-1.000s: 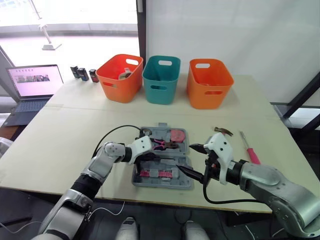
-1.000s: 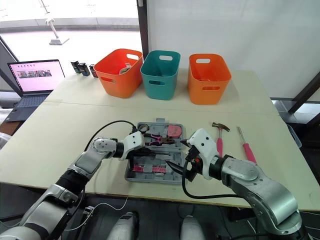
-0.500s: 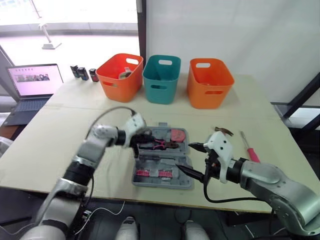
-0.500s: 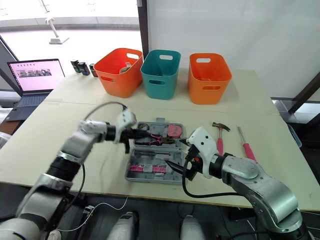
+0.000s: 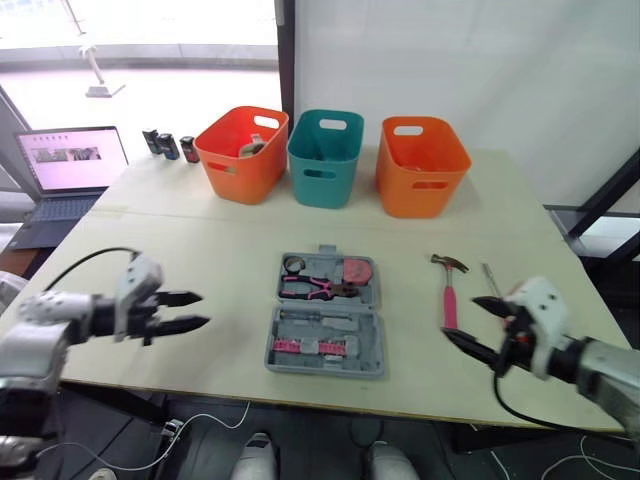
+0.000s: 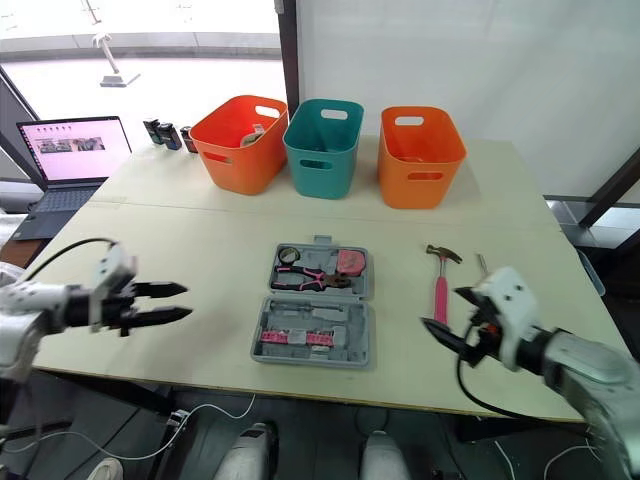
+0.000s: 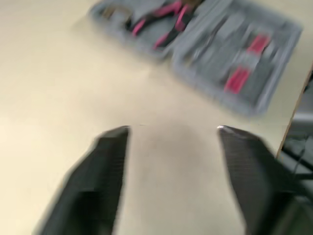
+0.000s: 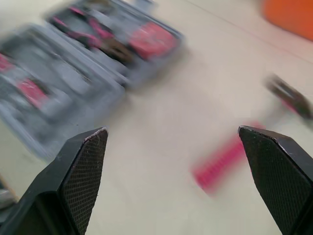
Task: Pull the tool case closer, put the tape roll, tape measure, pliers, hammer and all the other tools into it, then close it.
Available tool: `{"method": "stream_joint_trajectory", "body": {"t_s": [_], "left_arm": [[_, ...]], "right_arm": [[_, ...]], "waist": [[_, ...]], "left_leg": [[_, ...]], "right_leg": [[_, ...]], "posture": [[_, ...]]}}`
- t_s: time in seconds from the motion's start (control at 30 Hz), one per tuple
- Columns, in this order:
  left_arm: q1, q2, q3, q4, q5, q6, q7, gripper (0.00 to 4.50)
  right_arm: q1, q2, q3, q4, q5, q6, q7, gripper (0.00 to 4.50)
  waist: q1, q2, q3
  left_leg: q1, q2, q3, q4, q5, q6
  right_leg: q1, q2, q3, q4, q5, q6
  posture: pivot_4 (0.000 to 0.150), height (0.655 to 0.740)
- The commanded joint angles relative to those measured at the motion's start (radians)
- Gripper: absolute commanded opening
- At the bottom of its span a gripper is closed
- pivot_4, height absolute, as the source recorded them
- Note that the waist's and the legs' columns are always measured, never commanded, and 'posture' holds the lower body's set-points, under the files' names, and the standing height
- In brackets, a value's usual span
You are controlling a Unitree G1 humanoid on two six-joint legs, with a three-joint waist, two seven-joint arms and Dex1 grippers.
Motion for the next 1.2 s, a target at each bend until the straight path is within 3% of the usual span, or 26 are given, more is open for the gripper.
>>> {"method": "stream_joint_trajectory", "body": {"t_s": [0.03, 0.17, 0.37, 0.63, 0.77, 0.9, 1.03, 1.2], "left_arm": [[0.052, 0.021, 0.085, 0.029, -0.006, -0.102, 0.007, 4.48], [0.105, 0.028, 0.145, 0.097, -0.002, -0.184, 0.030, 4.48], [0.121, 0.022, 0.148, 0.113, -0.007, -0.221, 0.035, 4.48], [0.118, -0.023, 0.111, 0.043, -0.012, -0.199, 0.080, 4.48], [0.134, -0.093, 0.064, -0.147, -0.063, 0.001, 0.185, 4.48], [0.134, -0.214, 0.016, -0.330, -0.070, 0.013, 0.309, 4.48], [0.139, -0.281, -0.030, -0.463, -0.090, 0.006, 0.330, 4.48], [0.135, -0.300, -0.083, -0.582, -0.143, 0.091, 0.359, 4.48]], "right_arm": [[0.060, -0.033, -0.101, 0.047, -0.040, -0.084, 0.069, 4.50], [0.115, -0.049, -0.180, 0.140, -0.055, -0.154, 0.145, 4.50], [0.096, -0.044, -0.148, 0.228, -0.088, -0.219, 0.171, 4.50], [0.106, -0.024, -0.127, 0.114, -0.067, -0.156, 0.137, 4.50], [0.055, 0.040, -0.030, -0.110, -0.014, 0.036, -0.030, 4.50], [-0.146, 0.140, 0.145, -0.195, -0.051, 0.242, -0.284, 4.50], [-0.360, 0.285, 0.305, -0.143, -0.166, 0.398, -0.531, 4.50], [-0.565, 0.444, 0.352, 0.083, -0.297, 0.405, -0.739, 4.50]], "waist": [[-0.001, 0.000, 0.000], [-0.004, 0.000, 0.000], [-0.005, 0.001, 0.000], [-0.003, 0.001, 0.000], [-0.002, 0.001, 0.000], [-0.008, 0.001, 0.000], [-0.004, 0.000, -0.001], [-0.004, 0.001, 0.000]], "left_leg": [[0.000, 0.000, 0.000, 0.000, 0.000, 0.000], [0.000, 0.000, 0.001, 0.000, 0.000, 0.000], [0.000, 0.000, 0.001, 0.000, 0.000, -0.001], [0.000, 0.000, 0.001, 0.000, 0.000, -0.001], [0.000, 0.000, 0.001, 0.000, 0.000, -0.001], [0.000, 0.001, 0.001, 0.000, 0.000, -0.001], [0.000, 0.001, 0.001, 0.000, 0.000, 0.000], [0.000, 0.000, 0.001, 0.000, 0.000, 0.000]], "right_leg": [[0.000, 0.000, 0.000, 0.000, 0.000, 0.000], [-0.001, 0.000, 0.000, -0.001, 0.000, -0.001], [-0.001, -0.001, 0.000, -0.001, 0.000, -0.001], [-0.001, -0.001, 0.000, -0.001, 0.000, -0.001], [-0.001, -0.001, 0.000, -0.001, 0.000, -0.001], [0.000, -0.001, 0.000, -0.001, 0.001, -0.002], [-0.001, 0.000, 0.000, -0.001, 0.001, -0.002], [-0.001, 0.000, 0.000, -0.001, 0.001, -0.002]], "posture": [[0.150, 0.7400], [0.150, 0.7400], [0.150, 0.7400], [0.150, 0.7400], [0.150, 0.7400], [0.150, 0.7400], [0.150, 0.7400], [0.150, 0.7400]]}}
